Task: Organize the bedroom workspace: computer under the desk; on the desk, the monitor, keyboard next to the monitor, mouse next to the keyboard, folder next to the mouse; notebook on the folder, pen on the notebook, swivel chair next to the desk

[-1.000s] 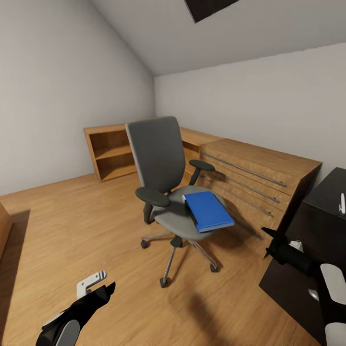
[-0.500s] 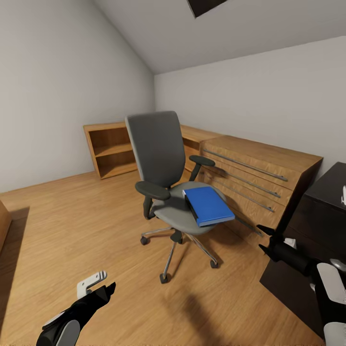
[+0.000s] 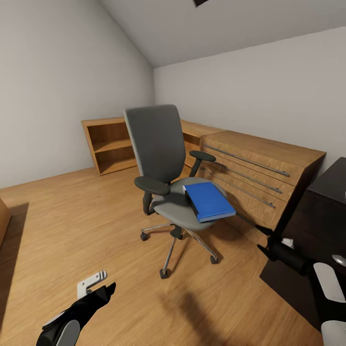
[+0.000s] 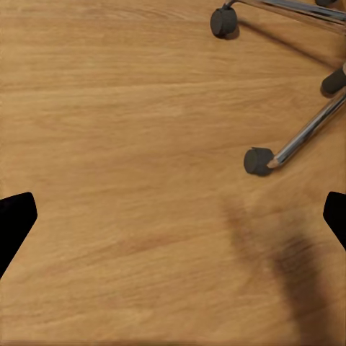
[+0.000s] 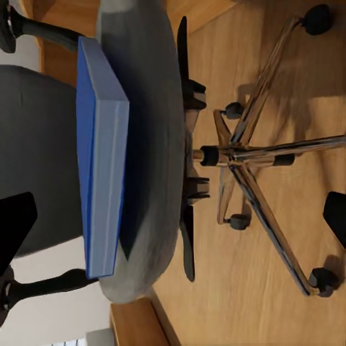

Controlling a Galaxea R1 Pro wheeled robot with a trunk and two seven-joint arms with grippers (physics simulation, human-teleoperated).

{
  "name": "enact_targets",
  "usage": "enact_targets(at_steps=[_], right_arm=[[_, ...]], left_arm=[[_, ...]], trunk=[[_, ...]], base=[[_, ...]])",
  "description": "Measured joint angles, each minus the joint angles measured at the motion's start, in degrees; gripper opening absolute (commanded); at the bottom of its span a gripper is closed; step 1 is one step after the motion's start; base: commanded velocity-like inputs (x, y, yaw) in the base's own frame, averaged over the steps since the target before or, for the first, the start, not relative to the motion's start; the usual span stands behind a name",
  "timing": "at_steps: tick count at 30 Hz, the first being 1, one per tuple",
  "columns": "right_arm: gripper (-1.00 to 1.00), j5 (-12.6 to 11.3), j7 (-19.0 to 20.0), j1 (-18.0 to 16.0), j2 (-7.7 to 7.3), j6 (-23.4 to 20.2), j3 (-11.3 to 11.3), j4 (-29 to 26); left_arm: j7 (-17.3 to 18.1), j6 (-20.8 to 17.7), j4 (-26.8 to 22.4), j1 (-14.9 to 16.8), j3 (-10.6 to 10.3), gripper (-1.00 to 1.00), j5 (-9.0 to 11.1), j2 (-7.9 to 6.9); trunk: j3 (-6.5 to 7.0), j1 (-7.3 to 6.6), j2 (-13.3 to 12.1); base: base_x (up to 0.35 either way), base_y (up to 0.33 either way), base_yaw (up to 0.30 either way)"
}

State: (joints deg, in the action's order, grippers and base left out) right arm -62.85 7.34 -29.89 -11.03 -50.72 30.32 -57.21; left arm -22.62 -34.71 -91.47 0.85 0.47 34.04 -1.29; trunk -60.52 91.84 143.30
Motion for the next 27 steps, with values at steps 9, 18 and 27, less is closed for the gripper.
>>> enact_targets(at_steps=[9,18,27], right_arm=[[1.00,0.1,0.2,-6.4,0.44,3.7,-2.0,3.3],[1.00,0.5,0.9,-7.0,3.44,4.5,-2.9,5.7],[1.00,0.8,1.0,-7.1,4.34,6.4,-4.7,8.7]], left_arm=[[0.0,0.0,0.3,0.0,0.0,1.00,0.1,0.00],[0.0,0.1,0.5,0.0,0.0,1.00,0.0,-0.02],[0.0,0.1,0.7,0.0,0.1,1.00,0.0,-0.08]], trunk=[[0.00,0.00,0.0],[0.00,-0.02,0.0],[0.00,0.00,0.0]], base=[[0.000,0.000,0.000],[0.061,0.000,0.000],[0.099,0.000,0.000]])
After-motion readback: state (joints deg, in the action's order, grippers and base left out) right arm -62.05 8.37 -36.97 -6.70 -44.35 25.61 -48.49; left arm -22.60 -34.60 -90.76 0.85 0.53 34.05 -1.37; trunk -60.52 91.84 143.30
